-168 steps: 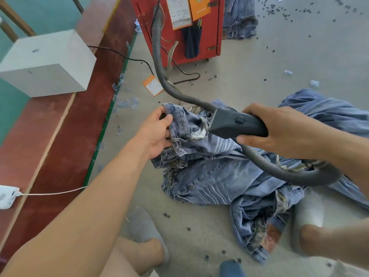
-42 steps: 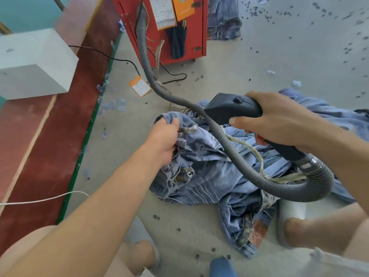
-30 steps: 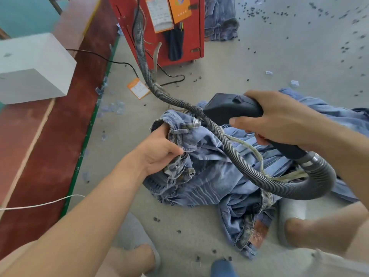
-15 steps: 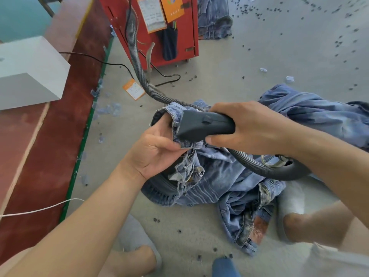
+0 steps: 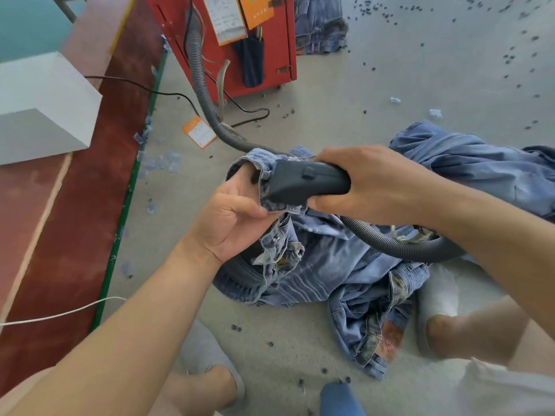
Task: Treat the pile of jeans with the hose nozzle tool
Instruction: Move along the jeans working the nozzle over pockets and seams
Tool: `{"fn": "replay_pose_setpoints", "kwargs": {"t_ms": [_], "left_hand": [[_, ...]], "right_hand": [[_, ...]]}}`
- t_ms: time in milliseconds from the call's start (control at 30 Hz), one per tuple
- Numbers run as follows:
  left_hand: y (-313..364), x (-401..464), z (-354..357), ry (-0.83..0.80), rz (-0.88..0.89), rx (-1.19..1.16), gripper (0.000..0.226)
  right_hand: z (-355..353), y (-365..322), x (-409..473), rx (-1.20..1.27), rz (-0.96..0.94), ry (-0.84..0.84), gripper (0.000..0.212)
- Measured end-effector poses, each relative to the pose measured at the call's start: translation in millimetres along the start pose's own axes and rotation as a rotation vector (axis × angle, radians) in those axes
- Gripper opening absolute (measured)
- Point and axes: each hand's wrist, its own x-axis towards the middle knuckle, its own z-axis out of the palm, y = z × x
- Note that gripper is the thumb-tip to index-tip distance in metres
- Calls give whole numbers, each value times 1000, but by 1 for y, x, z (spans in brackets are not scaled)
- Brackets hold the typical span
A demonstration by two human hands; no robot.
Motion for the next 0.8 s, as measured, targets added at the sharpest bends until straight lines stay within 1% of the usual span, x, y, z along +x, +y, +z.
{"fn": "replay_pose_setpoints", "kwargs": {"t_ms": [100, 233, 300, 400, 467, 567, 633, 700, 733, 800], "left_hand": [[3, 0, 0, 10, 9, 3, 96], [1, 1, 2, 1, 3, 14, 95], [-1, 1, 4, -27, -8, 8, 95], [0, 2, 2, -16, -15, -1, 93], [3, 1, -1, 12, -20, 5, 93], [7, -2, -5, 98, -58, 57, 89], [12, -3, -10, 209, -82, 209, 83], [20, -3, -18, 320, -116, 455, 78], [23, -4, -24, 362, -149, 561, 77], [25, -7, -34, 430, -248, 688, 73]], "right_hand": [[-5, 5, 0, -12, 38, 28, 18], [-11, 8, -3, 6, 39, -100, 16], [-7, 5, -3, 2, 17, -123, 16], [0, 1, 2, 35, 18, -23, 20], [0, 1, 4, 65, 53, 62, 19], [-10, 7, 4, 135, 132, 163, 19], [-19, 13, 2, 175, 170, 195, 22], [-23, 17, -1, 175, 188, 206, 23], [-23, 19, -2, 169, 190, 208, 22], [-23, 19, -4, 145, 185, 195, 21]]}}
